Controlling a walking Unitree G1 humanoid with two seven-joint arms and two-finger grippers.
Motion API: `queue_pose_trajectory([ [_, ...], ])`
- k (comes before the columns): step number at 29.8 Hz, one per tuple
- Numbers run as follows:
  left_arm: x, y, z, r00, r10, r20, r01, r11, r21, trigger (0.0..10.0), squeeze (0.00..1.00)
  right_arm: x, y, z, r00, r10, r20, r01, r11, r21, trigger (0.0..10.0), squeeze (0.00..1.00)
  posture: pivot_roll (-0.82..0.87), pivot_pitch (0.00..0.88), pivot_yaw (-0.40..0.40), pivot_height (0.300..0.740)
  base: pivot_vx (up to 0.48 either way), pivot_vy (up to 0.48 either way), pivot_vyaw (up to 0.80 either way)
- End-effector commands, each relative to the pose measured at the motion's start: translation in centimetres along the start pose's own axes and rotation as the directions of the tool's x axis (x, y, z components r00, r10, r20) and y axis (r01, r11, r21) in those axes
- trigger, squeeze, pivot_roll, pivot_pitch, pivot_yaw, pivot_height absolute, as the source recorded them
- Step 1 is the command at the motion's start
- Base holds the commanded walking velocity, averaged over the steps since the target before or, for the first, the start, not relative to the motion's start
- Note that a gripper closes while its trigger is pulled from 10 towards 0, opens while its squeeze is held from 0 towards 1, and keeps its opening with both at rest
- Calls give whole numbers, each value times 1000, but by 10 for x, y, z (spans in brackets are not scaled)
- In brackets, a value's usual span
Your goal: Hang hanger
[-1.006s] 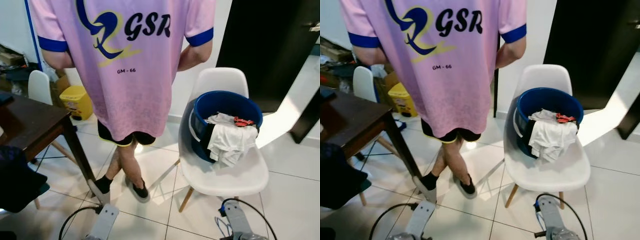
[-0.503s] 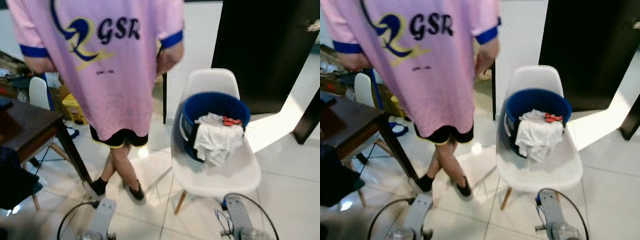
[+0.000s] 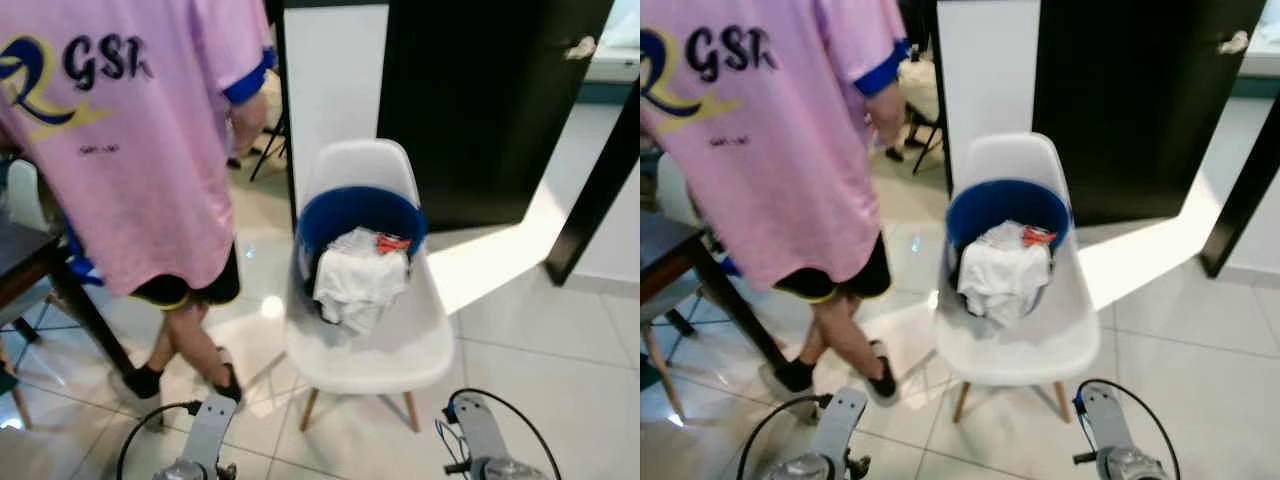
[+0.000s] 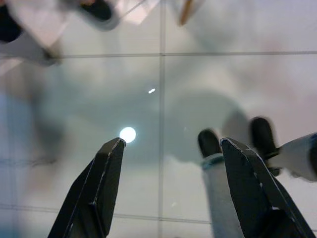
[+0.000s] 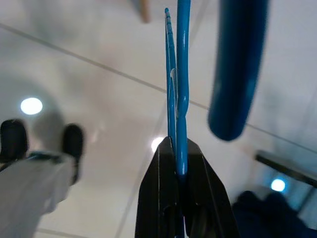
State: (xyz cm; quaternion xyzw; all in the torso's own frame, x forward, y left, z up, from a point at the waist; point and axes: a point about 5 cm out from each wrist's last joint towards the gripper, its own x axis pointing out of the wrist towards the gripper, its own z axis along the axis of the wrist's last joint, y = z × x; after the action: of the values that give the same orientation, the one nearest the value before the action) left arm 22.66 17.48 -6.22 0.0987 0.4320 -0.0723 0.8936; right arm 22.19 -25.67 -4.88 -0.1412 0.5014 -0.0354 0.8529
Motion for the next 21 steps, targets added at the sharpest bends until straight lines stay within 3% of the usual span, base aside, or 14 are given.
queue_pose_trajectory([
  [1, -1, 2, -8, 1000, 3, -13, -3, 1000, -19, 10000, 0, 1, 8, 2, 1000, 15, 9, -14, 1000, -7, 10000, 0, -34, 0, 12, 740, 0, -469, 0],
  [2, -2, 2, -8, 1000, 7, 19, -6, 997, -73, 10000, 0, 1, 8, 1, 1000, 7, 11, -7, 1000, -4, 10000, 0, -37, 0, 14, 740, 0, -469, 0],
  [6, -2, 2, -6, 999, 16, 50, -11, 995, -103, 10000, 0, 1, 8, 1, 1000, 2, 13, -2, 1000, -1, 10000, 0, -37, 0, 15, 740, 0, -449, 0],
  [9, -4, 3, 4, 986, 34, 165, -23, 997, -68, 10000, 0, 1, 7, 0, 1000, -5, 13, 5, 1000, -6, 10000, 0, -33, 0, 8, 740, 0, -197, 0],
  [14, -5, 4, 9, 975, 55, 215, -45, 998, -53, 10000, 0, 1, 6, 1, 1000, -12, 11, 12, 1000, -18, 10000, 0, -29, 0, 6, 740, 0, 0, -461],
  [15, -18, 55, 106, 865, 79, 496, -58, 997, -57, 10000, 0, 1, 5, 1, 1000, -14, 13, 14, 1000, -16, 10000, 0, -26, 0, 4, 740, 0, 0, -769],
  [16, -18, 55, 106, 865, 79, 496, -58, 997, -57, 10000, 0, 1, 5, 1, 1000, -14, 13, 14, 1000, -16, 10000, 0, -26, 0, 4, 740, 0, 0, -769],
  [17, -31, 68, 139, 800, 69, 596, -53, 998, -43, 10000, 0, 1, 5, 1, 1000, -14, 18, 15, 1000, -11, 10000, 0, -26, 0, 4, 740, 0, 0, -769],
  [18, -31, 68, 139, 800, 69, 596, -53, 998, -43, 10000, 0, 1, 5, 1, 1000, -14, 18, 15, 1000, -11, 10000, 0, -26, 0, 4, 740, 0, 0, -769],
  [19, -41, 74, 160, 749, 54, 660, -49, 998, -27, 10000, 0, 1, 5, 2, 1000, -14, 21, 15, 1000, -8, 10000, 0, -24, 0, 2, 740, 0, 0, -769],
  [20, -41, 74, 160, 749, 54, 660, -49, 998, -27, 10000, 0, 1, 5, 2, 1000, -14, 21, 15, 1000, -8, 10000, 0, -24, 0, 2, 740, 0, 0, -769],
  [21, -49, 75, 176, 704, 37, 709, -51, 999, -2, 10000, 0, 1, 6, 2, 1000, -12, 25, 12, 1000, -12, 10000, 0, -25, 0, 4, 740, 0, 0, 0],
])
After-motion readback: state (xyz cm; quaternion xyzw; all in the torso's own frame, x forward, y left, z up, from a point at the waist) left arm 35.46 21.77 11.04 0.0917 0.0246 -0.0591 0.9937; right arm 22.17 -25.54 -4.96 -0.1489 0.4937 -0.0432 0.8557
